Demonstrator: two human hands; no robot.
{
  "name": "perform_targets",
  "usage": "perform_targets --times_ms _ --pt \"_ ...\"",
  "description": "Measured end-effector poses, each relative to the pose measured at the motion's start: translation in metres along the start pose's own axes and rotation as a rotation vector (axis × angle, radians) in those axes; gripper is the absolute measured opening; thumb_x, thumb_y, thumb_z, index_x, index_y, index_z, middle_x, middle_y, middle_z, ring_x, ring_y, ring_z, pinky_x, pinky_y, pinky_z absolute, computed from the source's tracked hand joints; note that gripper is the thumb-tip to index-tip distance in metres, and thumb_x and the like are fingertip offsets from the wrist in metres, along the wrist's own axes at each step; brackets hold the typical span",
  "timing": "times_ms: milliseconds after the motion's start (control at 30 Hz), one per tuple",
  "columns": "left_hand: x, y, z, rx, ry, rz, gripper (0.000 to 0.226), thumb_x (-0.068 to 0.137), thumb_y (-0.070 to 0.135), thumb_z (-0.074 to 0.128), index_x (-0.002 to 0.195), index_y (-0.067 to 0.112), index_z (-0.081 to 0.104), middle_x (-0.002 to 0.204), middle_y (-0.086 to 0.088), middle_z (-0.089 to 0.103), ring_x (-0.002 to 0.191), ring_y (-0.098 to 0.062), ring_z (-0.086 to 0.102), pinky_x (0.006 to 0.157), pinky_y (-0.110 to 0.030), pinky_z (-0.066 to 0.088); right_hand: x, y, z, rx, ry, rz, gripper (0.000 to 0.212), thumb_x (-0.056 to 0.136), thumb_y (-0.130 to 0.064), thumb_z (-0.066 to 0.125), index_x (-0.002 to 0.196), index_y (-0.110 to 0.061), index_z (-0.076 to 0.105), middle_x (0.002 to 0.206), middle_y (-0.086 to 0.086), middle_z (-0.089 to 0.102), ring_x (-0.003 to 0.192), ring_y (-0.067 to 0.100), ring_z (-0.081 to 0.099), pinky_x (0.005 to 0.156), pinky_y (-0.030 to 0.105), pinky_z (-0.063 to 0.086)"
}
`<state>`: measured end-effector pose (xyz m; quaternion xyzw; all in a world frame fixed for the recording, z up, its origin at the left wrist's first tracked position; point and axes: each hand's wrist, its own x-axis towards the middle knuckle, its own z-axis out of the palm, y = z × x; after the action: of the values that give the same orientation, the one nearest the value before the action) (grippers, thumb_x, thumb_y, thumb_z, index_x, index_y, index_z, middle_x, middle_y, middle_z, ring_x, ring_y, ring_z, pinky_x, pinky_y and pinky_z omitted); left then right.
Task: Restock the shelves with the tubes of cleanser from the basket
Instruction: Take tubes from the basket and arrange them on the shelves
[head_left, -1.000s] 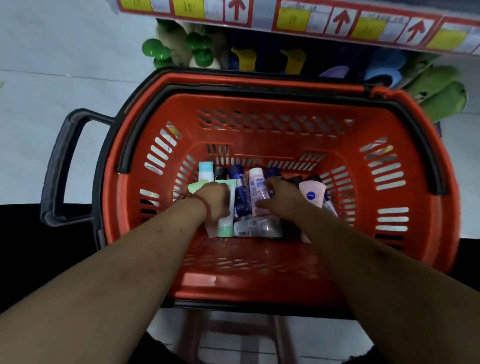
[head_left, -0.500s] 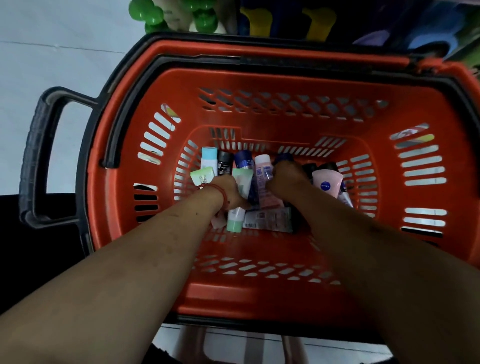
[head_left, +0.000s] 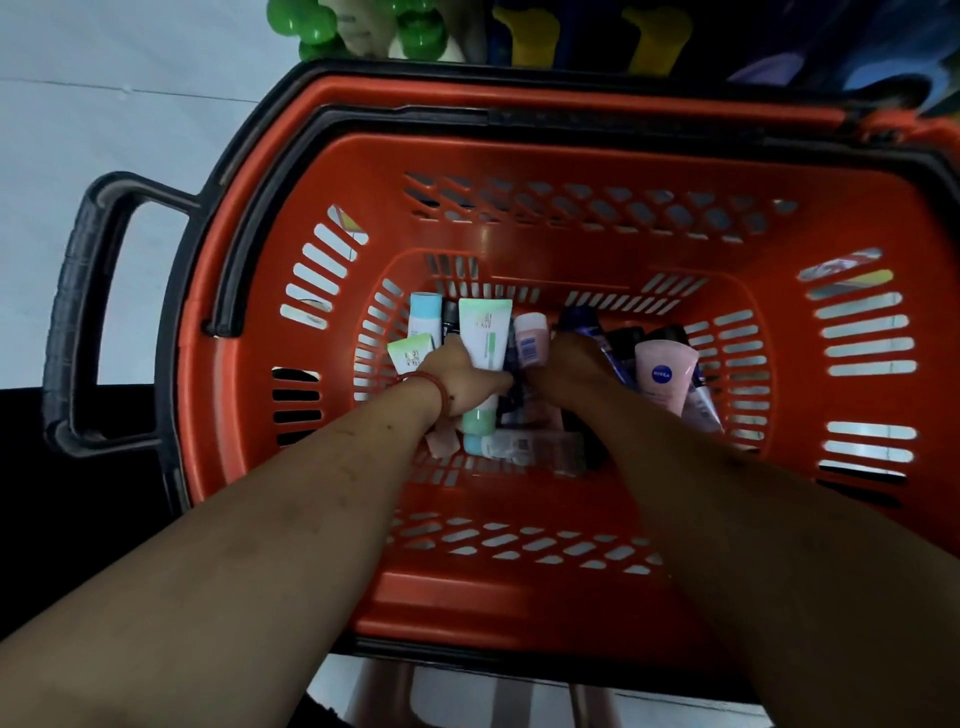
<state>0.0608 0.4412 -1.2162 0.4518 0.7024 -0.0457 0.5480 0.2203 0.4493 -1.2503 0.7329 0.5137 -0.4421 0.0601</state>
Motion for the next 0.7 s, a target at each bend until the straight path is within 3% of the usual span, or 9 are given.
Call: perform_targets --times_ms 100,200,267,333,400,533,567,633,700 --pt "-0.003 0.005 -0.008 -0.079 0.041 0.023 0.043 0.073 0.035 0.078 0.108 0.015 0.063 0.097 -0.003 0.068 0.082 -0.017 0.062 0.06 -0.025 0.043 -0.004 -0.002 -0.003 0.102 -0.006 0.004 0.039 0.089 -0.022 0.065 0.122 -0.003 0.057 0.114 0.016 0.066 0.102 0.033 0.065 0.078 0.031 0.049" --pt "-0.011 0.014 -0.014 -0.272 0.051 0.083 0.041 0.081 0.018 0.08 0.118 0.012 0.064 0.107 -0.006 0.069 0.092 -0.023 0.066 0.074 -0.029 0.052 -0.016 -0.004 -0.01 0.204 0.018 0.018 0.037 0.085 -0.019 0.07 0.116 -0.001 0.059 0.104 0.017 0.065 0.098 0.034 0.064 0.074 0.034 0.05" --pt "-0.022 0.018 -0.019 -0.446 -0.007 0.107 0.032 0.085 0.011 0.078 0.113 0.01 0.063 0.098 -0.012 0.07 0.078 -0.026 0.067 0.07 -0.035 0.059 -0.025 -0.004 -0.02 0.252 0.033 0.026 0.037 0.083 -0.021 0.071 0.114 -0.002 0.059 0.104 0.016 0.066 0.096 0.033 0.065 0.077 0.036 0.054" --pt "-0.035 0.021 -0.025 -0.562 -0.071 0.094 0.026 0.088 0.011 0.075 0.109 0.009 0.061 0.079 -0.014 0.064 0.06 -0.027 0.063 0.066 -0.042 0.06 -0.035 -0.005 -0.037 0.307 0.019 0.007 0.037 0.084 -0.02 0.07 0.114 -0.002 0.058 0.103 0.016 0.066 0.087 0.029 0.066 0.064 0.03 0.051" --pt "-0.051 0.024 -0.03 -0.574 -0.094 0.11 0.024 0.09 0.015 0.072 0.109 0.008 0.058 0.071 -0.012 0.059 0.055 -0.025 0.059 0.059 -0.037 0.057 -0.051 -0.011 -0.054 0.396 0.003 -0.017 0.031 0.088 -0.017 0.068 0.112 0.001 0.061 0.097 0.018 0.067 0.072 0.023 0.064 0.056 0.025 0.046" --pt "-0.09 0.038 -0.041 -0.602 -0.08 0.165 0.012 0.094 0.011 0.062 0.104 0.011 0.055 0.067 -0.008 0.058 0.052 -0.024 0.054 0.053 -0.032 0.052 -0.098 -0.026 -0.09 0.637 -0.095 -0.042 0.024 0.092 -0.015 0.066 0.105 0.004 0.061 0.099 0.029 0.071 0.082 0.042 0.072 0.08 0.051 0.06" --pt "-0.102 0.044 -0.045 -0.613 -0.078 0.189 0.009 0.094 0.008 0.058 0.102 0.009 0.054 0.067 -0.01 0.057 0.052 -0.024 0.053 0.052 -0.031 0.051 -0.11 -0.031 -0.098 0.682 -0.132 -0.064 0.019 0.092 -0.01 0.064 0.103 0.005 0.059 0.096 0.031 0.071 0.08 0.044 0.073 0.076 0.054 0.061" --pt "-0.123 0.055 -0.052 -0.631 -0.069 0.237 0.008 0.091 0.003 0.05 0.098 0.007 0.053 0.07 -0.012 0.056 0.052 -0.025 0.053 0.052 -0.032 0.051 -0.133 -0.038 -0.114 0.683 -0.137 -0.114 0.006 0.089 0.002 0.062 0.095 0.002 0.059 0.083 0.025 0.07 0.063 0.034 0.071 0.058 0.038 0.06" --pt "-0.144 0.068 -0.062 -0.65 -0.071 0.278 0.012 0.088 0.0 0.045 0.096 0.007 0.052 0.071 -0.013 0.055 0.053 -0.026 0.054 0.054 -0.033 0.051 -0.154 -0.047 -0.132 0.664 -0.118 -0.171 0.015 0.085 0.01 0.06 0.086 -0.005 0.06 0.079 0.018 0.068 0.06 0.027 0.067 0.057 0.031 0.057"
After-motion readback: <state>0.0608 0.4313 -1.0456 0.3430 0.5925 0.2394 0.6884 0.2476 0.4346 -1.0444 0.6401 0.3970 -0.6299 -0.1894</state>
